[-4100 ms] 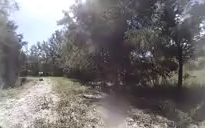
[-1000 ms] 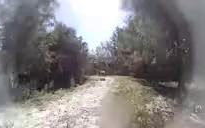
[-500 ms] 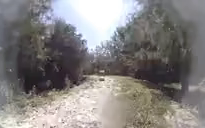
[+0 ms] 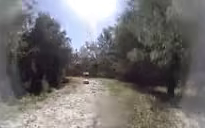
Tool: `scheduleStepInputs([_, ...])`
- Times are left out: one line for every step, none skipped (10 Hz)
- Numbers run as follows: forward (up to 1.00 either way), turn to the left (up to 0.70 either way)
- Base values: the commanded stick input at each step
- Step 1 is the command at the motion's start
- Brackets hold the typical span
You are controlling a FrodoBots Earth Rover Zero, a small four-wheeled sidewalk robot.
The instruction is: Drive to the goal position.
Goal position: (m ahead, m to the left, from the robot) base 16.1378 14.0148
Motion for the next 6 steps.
scheduleStepInputs([0.85,0.0])
scheduleStepInputs([0.85,0.0])
scheduleStepInputs([0.85,0.0])
scheduleStepInputs([0.85,0.0])
scheduleStepInputs([0.85,0.0])
scheduleStepInputs([0.85,0.0])
